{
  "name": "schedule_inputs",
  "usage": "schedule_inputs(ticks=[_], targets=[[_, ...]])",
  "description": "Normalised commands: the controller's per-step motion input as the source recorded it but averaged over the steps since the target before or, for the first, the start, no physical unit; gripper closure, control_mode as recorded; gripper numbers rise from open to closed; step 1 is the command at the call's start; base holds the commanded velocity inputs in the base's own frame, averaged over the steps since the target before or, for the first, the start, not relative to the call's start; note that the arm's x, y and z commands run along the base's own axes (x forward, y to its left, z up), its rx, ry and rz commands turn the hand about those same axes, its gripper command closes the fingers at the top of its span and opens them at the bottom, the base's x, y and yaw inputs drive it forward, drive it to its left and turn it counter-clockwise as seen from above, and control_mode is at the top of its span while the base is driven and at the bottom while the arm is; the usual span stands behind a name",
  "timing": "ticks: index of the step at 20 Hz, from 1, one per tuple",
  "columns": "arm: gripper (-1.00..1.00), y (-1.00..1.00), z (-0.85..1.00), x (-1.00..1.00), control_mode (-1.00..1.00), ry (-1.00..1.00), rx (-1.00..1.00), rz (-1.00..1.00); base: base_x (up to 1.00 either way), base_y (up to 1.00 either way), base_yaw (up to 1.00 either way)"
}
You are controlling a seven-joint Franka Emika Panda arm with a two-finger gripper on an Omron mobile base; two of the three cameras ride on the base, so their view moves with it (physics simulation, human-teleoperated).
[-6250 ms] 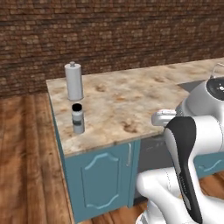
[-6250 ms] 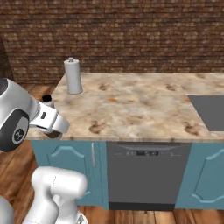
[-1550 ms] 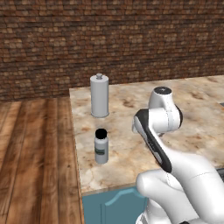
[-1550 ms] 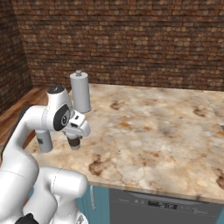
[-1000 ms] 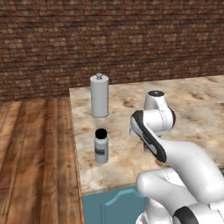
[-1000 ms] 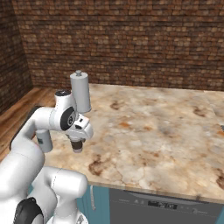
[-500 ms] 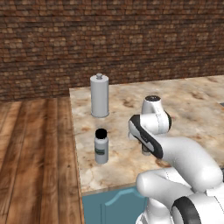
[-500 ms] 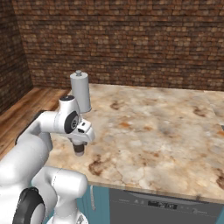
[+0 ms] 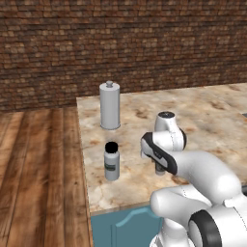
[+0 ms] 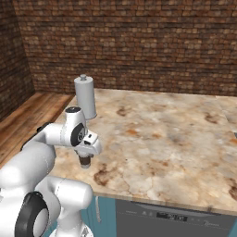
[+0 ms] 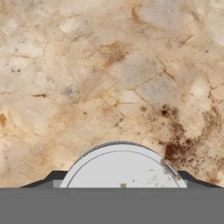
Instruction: Move the drinks to the dining counter.
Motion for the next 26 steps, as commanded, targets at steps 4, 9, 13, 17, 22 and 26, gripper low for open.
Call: schedule_inputs(ticks=[4, 9, 13, 17, 22, 26], targets=[[1.0, 0.0, -0.16, 0.03, -1.0, 0.0, 0.0, 0.0, 0.0, 0.0, 0.0], [1.0, 0.0, -0.02, 0.01, -1.0, 0.0, 0.0, 0.0, 0.0, 0.0, 0.0], [1.0, 0.0, 0.0, 0.0, -1.0, 0.0, 0.0, 0.0, 0.0, 0.0, 0.0], [-1.0, 0.0, 0.0, 0.0, -1.0, 0.0, 0.0, 0.0, 0.0, 0.0, 0.0], [-1.0, 0.0, 0.0, 0.0, -1.0, 0.0, 0.0, 0.0, 0.0, 0.0, 0.0], [-1.0, 0.0, 0.0, 0.0, -1.0, 0.0, 0.0, 0.0, 0.0, 0.0, 0.0]])
